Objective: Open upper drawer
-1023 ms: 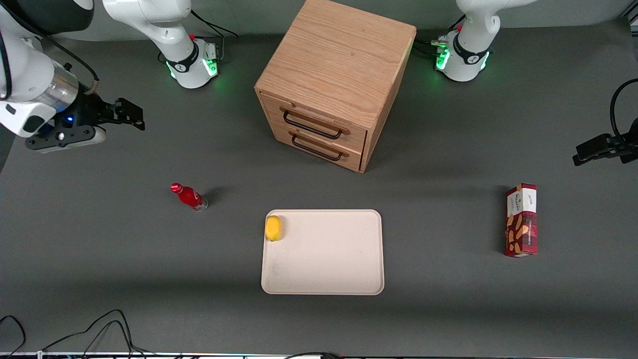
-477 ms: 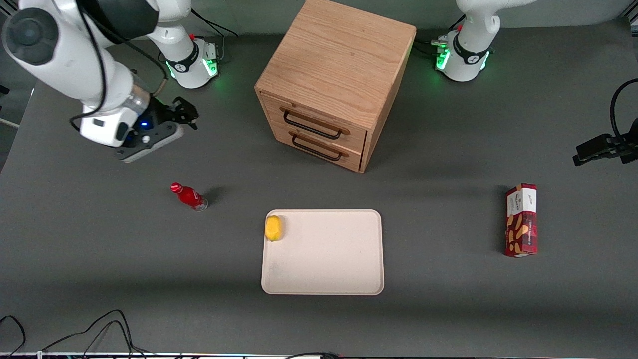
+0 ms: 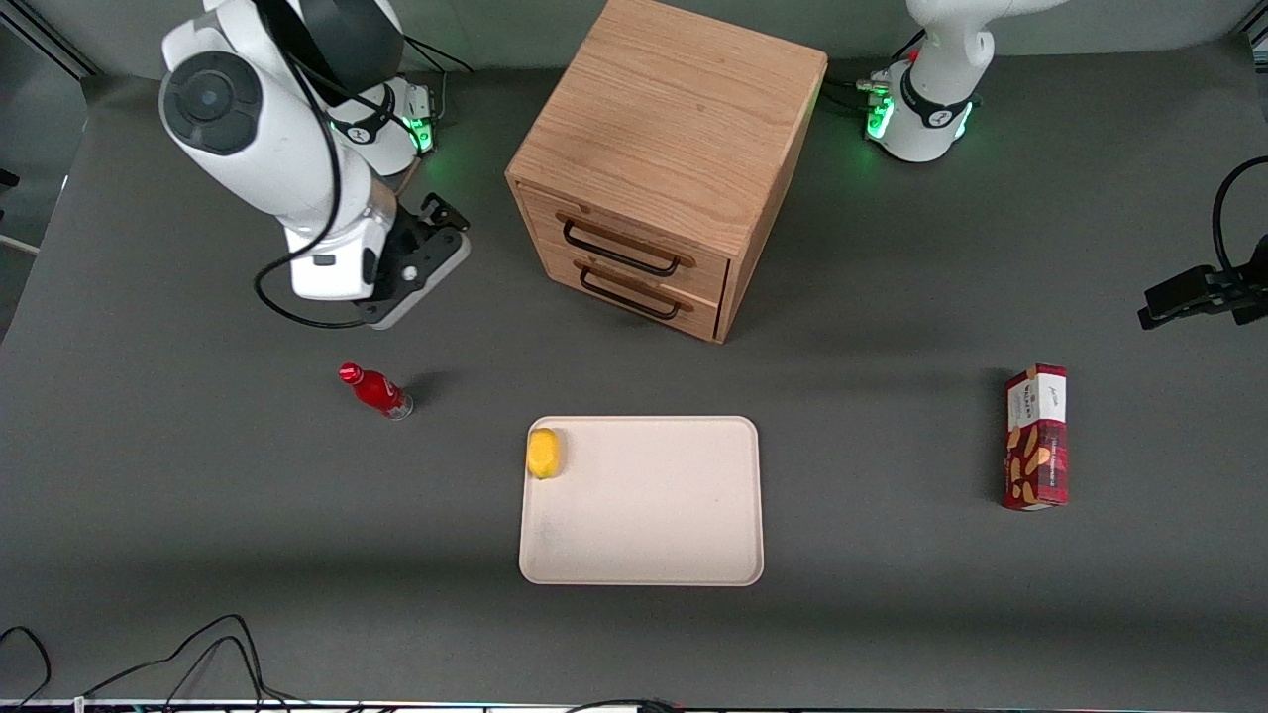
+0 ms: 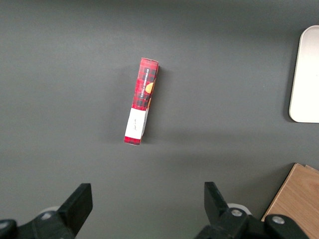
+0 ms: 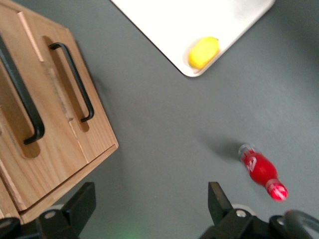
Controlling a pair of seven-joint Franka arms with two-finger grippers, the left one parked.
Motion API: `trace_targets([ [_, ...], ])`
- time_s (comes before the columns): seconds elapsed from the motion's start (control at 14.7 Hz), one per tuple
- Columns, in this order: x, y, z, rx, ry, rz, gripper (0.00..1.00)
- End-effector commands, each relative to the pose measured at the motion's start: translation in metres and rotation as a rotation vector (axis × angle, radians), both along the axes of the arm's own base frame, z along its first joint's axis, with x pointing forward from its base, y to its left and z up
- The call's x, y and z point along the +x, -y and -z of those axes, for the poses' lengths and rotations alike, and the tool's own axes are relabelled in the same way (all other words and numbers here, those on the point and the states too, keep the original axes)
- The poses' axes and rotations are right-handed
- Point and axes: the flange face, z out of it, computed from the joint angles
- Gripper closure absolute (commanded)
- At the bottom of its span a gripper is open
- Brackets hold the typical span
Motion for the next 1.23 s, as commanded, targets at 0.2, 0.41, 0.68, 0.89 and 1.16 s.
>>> trace_targets([
  [0.2, 0.003, -0.046, 0.015, 0.097, -0.044, -0.134, 0.00],
  [0.41, -0.006, -0.081, 0.022, 0.124, -0.055, -0.180, 0.00],
  [0.68, -0.007, -0.116, 0.032, 0.164, -0.060, -0.223, 0.00],
  [0.89, -0.014, -0.137, 0.040, 0.184, -0.042, -0.245, 0.00],
  [1.16, -0.007, -0.145, 0.063, 0.197, -0.039, -0.239, 0.00],
])
